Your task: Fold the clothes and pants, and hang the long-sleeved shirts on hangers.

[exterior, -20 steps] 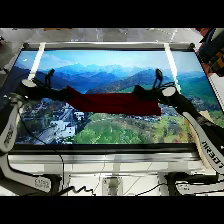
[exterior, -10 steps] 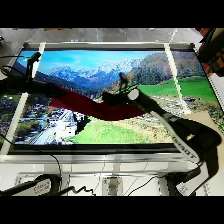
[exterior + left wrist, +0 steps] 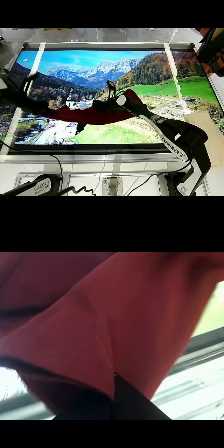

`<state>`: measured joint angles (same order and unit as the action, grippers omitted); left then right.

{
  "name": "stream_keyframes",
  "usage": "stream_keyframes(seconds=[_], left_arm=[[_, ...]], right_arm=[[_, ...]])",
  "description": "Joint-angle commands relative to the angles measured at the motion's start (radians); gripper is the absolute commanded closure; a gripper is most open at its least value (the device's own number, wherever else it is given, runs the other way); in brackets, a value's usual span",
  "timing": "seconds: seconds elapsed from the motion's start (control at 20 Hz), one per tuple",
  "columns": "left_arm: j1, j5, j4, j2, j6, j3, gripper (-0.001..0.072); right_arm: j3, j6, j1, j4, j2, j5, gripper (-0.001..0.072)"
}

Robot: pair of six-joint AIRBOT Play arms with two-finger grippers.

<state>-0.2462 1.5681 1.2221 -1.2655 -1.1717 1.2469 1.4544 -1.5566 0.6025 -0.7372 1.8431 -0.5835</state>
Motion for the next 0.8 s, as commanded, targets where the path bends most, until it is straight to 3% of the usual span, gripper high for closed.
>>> stream_keyframes(seconds=[0.0,0.05,0.1,0.35,0.5,0.6,0.75], left_arm=[[-0.070,-0.001,0.093,0.000,-0.035,-0.138,0.0468],[-0.086,-0.026,0.094,0.000,-0.054,-0.183,0.0201],[-0.102,-0.061,0.094,0.000,-0.071,-0.220,0.0118],[-0.225,-0.189,0.090,-0.002,-0.047,-0.264,0.0119],[-0.333,-0.223,-0.006,-0.018,0.066,-0.315,0.0115],[-0.385,-0.298,-0.146,-0.045,0.129,-0.393,0.0060],[-0.373,-0.414,-0.232,-0.115,0.225,-0.496,0.0060]], right_arm=[[0.002,0.002,-0.027,-0.006,0.002,-0.022,0.0695],[0.002,0.003,-0.031,-0.008,0.002,-0.022,0.0695],[0.002,0.004,-0.032,-0.020,0.002,-0.022,0.0695],[0.002,0.005,-0.031,-0.083,0.002,-0.034,0.0695],[0.002,0.005,-0.031,-0.108,0.002,-0.022,0.0695],[0.002,0.005,-0.031,-0.109,0.002,-0.004,0.0695],[0.002,0.005,-0.031,-0.109,0.002,0.008,0.0695]])
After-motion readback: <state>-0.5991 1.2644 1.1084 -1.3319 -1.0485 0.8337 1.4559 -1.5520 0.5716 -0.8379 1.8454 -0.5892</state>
